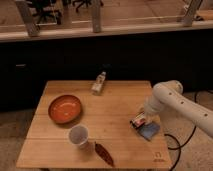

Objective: Place the eraser on the white sponge

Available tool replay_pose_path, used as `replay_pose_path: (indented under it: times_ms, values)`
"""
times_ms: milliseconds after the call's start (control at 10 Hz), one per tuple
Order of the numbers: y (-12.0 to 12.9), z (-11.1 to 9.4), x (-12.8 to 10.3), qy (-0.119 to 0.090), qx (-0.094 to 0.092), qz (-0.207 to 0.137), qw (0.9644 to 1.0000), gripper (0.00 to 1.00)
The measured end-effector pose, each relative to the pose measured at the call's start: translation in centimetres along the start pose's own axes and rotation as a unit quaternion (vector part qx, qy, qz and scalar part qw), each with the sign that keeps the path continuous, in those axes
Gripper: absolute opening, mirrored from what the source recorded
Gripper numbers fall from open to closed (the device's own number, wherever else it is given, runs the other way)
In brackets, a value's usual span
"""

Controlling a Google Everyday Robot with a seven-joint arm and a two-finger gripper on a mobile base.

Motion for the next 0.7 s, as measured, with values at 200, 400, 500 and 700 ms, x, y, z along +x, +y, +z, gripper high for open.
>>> replay_pose_path:
  times_ms: [200, 400, 500, 700]
  values:
    - [1.0, 0.2, 0.4, -0.007, 0.004, 0.009, 0.9999, 0.0]
    - [2.2, 0.1, 0.5, -0.011, 0.007, 0.014, 0.9998, 0.0]
    - [2.6, 0.2, 0.5, -0.012, 0.007, 0.015, 0.9998, 0.0]
    - [3.1, 0.5, 0.0, -0.016, 0.005, 0.012, 0.9998, 0.0]
